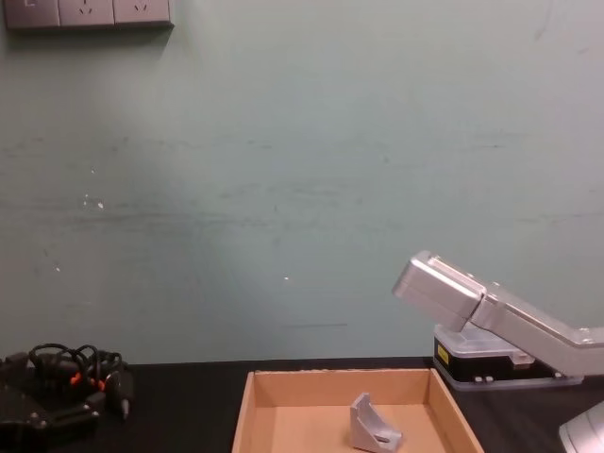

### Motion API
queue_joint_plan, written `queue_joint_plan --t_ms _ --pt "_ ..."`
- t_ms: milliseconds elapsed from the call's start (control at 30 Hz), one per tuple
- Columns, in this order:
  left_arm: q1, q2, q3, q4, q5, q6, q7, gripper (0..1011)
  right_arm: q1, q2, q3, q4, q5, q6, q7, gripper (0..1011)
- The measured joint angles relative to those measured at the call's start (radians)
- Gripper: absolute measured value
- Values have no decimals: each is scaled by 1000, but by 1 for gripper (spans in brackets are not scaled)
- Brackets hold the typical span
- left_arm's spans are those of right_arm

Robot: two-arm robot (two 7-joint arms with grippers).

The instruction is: Use one hand to pick up the angle iron from the table and place it into the box.

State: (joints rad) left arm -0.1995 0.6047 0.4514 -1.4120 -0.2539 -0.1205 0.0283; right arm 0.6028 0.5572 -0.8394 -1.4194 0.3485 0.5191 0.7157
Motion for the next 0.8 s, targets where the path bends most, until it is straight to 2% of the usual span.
queue_joint_plan --t_ms 167,367,800 --pt "0 0 0 0 0 0 0 1011 -1 1 1 -2 1 0 0 1004" --pt "0 0 0 0 0 0 0 1011 -2 3 2 -4 3 0 0 909" --pt "0 0 0 0 0 0 0 1011 -3 4 4 -7 5 -1 0 524"
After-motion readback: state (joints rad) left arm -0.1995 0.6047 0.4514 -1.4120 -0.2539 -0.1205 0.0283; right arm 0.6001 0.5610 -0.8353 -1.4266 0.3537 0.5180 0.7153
